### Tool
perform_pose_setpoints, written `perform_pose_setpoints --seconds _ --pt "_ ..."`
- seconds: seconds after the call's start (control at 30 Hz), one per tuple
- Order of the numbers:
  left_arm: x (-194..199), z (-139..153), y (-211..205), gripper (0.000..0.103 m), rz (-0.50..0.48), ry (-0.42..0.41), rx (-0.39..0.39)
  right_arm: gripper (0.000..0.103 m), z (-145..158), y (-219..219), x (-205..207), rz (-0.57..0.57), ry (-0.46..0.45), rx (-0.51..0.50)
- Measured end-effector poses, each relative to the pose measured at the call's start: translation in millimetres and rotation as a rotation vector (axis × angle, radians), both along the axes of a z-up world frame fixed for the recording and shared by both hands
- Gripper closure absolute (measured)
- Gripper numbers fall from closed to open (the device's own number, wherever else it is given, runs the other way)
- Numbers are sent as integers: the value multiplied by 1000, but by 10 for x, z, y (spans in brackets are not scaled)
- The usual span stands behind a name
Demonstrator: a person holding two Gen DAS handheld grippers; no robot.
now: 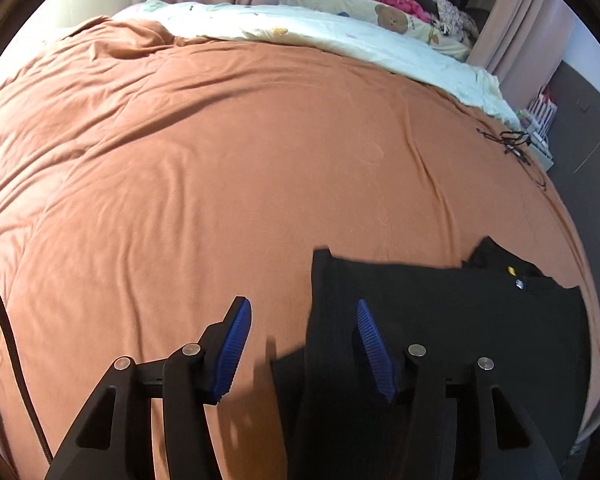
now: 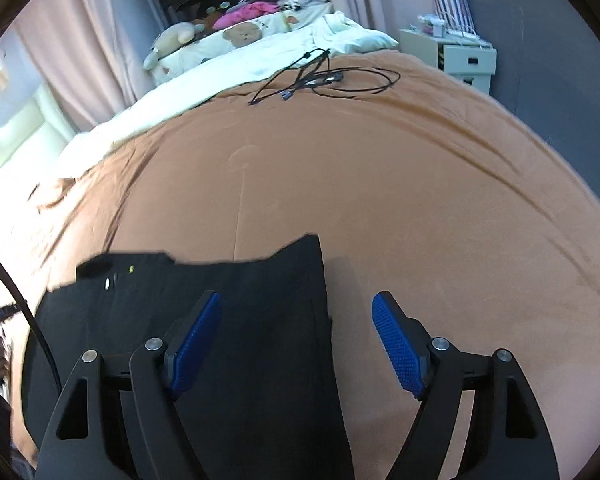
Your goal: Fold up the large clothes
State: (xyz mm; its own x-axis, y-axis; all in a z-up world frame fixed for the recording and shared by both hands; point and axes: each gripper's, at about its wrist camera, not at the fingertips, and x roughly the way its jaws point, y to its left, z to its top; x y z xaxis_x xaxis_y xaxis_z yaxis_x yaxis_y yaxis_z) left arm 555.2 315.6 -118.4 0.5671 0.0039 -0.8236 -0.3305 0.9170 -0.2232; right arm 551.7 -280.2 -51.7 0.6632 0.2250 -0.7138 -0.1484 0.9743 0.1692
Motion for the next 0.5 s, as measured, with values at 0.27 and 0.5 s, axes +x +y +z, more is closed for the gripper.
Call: perform_pose_setpoints --seconds 0.27,0.5 --pt "-672 171 -402 46 -53 0 31 27 148 22 -583 96 17 -10" --pt "-1112 177 -955 46 -128 14 70 26 194 79 -1042 145 50 -7"
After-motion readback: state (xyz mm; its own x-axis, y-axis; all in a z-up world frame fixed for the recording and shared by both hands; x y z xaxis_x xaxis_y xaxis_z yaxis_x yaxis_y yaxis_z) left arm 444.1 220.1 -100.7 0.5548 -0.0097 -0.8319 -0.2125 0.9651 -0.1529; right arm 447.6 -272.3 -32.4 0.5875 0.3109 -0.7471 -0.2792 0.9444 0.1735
